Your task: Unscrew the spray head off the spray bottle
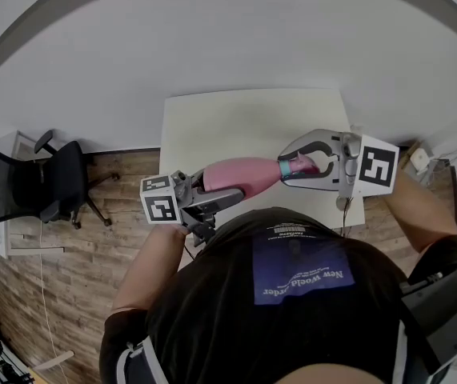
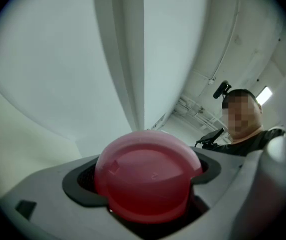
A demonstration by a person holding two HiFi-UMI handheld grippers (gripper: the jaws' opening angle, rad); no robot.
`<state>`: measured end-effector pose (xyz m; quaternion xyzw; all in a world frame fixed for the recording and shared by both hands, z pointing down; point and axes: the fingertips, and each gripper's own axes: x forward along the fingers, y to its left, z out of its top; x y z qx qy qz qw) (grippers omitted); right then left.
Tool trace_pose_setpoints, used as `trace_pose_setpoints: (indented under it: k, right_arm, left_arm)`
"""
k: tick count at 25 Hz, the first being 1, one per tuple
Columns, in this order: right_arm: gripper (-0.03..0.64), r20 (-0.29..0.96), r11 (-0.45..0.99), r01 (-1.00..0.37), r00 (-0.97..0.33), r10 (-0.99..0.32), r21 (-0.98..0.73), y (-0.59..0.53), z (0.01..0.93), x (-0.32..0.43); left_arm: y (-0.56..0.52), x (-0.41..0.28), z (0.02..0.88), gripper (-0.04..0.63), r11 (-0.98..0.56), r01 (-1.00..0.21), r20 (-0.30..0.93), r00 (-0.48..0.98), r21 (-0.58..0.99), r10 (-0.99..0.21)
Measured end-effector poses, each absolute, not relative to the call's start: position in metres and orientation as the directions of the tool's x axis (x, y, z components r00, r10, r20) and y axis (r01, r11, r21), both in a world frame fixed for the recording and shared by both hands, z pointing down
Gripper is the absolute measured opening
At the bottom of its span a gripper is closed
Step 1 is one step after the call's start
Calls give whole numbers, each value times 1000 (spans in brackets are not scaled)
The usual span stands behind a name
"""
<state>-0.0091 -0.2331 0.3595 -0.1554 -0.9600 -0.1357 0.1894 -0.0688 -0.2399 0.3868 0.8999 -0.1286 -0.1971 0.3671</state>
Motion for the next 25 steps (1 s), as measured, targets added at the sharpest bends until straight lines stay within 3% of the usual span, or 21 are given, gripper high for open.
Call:
trace_pose_setpoints:
  k: [6, 12, 15, 21, 25]
  right_arm:
    - [127, 446, 870, 354, -877, 180, 344, -229, 361, -8]
    - [129, 441, 871, 343, -882, 169, 352, -233, 353, -12]
    - [170, 430, 884, 323, -888, 160, 337, -240, 346, -13]
    - [198, 206, 995, 102, -974, 97, 11, -281, 300, 2]
    - [198, 159, 915, -19, -986, 49, -403, -304, 315, 30]
  left_arm:
    - [-239, -68, 389, 468, -689, -51, -289, 884, 723, -369]
    - [-243, -70, 385, 468, -728, -88, -293, 877, 680, -381]
    - [-246, -79, 383, 468, -745, -116, -299, 867, 656, -399]
    - [-254, -100, 378, 468, -803, -288, -260, 843, 521, -471]
    - [-250, -103, 376, 468, -825, -405, -248, 817, 394, -520]
